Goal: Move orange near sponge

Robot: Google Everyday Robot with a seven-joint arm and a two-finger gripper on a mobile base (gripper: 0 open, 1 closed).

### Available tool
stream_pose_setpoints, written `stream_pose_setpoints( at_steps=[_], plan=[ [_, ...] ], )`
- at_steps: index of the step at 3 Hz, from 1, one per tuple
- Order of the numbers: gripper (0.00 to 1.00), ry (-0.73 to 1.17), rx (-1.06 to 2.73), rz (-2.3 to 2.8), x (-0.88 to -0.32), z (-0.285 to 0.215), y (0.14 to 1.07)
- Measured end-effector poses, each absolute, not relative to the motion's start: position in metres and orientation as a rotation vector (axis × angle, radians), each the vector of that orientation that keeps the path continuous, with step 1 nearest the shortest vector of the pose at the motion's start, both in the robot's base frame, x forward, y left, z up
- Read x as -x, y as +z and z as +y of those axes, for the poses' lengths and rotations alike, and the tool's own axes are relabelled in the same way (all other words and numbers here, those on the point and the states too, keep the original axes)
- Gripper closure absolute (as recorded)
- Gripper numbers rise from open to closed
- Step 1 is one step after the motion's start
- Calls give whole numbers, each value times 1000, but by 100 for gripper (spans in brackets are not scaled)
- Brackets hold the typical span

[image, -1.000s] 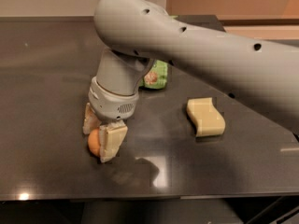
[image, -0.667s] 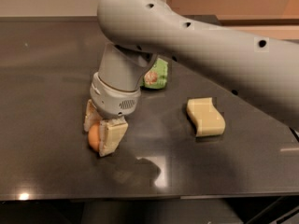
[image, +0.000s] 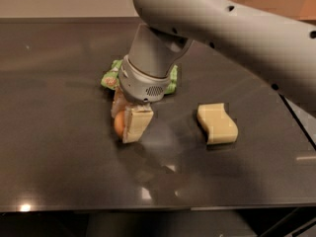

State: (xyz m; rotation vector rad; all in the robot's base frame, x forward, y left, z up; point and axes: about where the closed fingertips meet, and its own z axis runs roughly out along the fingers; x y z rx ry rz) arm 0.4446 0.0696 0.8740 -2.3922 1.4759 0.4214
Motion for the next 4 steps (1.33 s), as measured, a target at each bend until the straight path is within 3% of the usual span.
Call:
stream_pose_setpoints(
  at_steps=[4],
  plan=[
    [100, 276, 2148, 1921, -515, -23, 860]
  ],
)
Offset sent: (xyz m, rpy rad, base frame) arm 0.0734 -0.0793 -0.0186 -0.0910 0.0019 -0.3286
